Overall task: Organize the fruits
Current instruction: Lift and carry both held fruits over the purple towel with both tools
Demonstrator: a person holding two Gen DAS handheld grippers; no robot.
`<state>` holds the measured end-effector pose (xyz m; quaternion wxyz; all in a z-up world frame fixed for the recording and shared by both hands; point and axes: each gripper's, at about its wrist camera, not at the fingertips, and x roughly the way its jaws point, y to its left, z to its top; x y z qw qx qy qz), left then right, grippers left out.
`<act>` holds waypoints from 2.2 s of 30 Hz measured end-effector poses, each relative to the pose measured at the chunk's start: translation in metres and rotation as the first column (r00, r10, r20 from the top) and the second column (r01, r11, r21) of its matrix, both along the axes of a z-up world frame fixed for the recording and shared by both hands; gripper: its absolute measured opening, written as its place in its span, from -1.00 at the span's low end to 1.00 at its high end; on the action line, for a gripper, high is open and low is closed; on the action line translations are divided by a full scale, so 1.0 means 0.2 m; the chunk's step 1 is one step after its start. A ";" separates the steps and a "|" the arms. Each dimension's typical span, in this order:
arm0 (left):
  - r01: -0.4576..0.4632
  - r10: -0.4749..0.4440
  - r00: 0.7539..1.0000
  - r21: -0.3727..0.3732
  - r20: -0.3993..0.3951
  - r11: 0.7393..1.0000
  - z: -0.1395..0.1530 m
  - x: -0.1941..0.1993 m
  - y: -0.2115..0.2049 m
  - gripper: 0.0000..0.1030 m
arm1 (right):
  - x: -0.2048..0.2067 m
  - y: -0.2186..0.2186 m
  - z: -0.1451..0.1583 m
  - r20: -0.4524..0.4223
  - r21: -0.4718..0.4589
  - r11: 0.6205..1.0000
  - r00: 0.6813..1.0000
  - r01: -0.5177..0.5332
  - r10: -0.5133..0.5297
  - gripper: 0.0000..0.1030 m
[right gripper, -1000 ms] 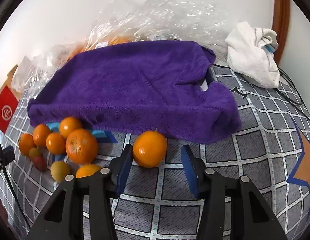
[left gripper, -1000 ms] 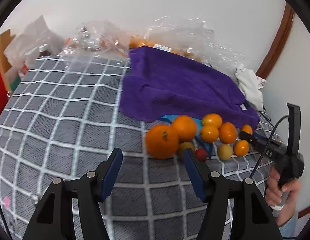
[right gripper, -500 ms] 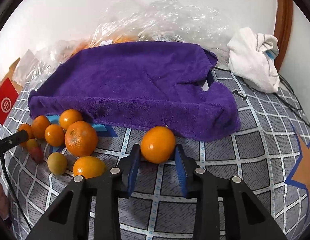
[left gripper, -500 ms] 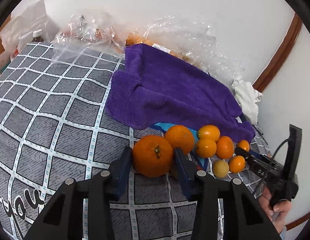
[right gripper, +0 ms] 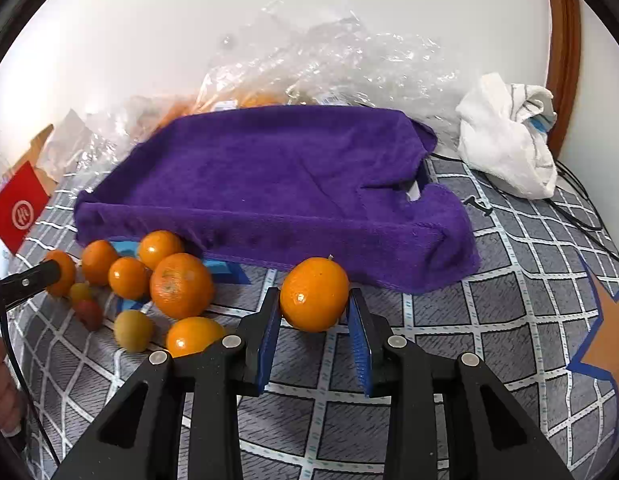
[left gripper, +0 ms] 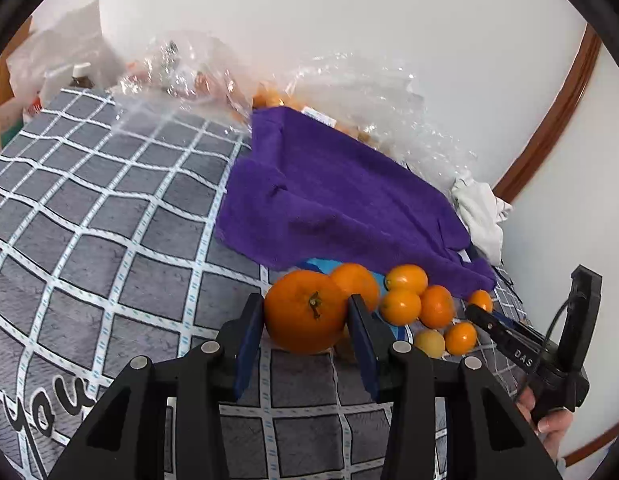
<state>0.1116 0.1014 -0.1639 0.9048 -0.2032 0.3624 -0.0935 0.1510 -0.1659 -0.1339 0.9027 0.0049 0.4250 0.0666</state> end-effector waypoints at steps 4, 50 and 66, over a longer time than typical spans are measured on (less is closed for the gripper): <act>-0.009 0.009 1.000 -0.006 0.000 1.000 0.00 0.01 0.01 -0.22 | 0.00 0.00 0.00 0.004 0.007 1.000 1.000 -0.013 0.013 -0.36; -0.117 0.109 0.991 0.109 0.075 0.987 0.57 0.08 0.09 -0.22 | 0.09 -0.12 0.52 0.052 0.068 0.998 0.999 0.009 -0.012 -0.36; -0.066 0.060 0.996 0.099 0.064 0.993 0.65 0.74 -0.06 -0.22 | 0.65 -0.11 0.55 0.059 0.086 0.995 0.997 0.045 -0.051 -0.36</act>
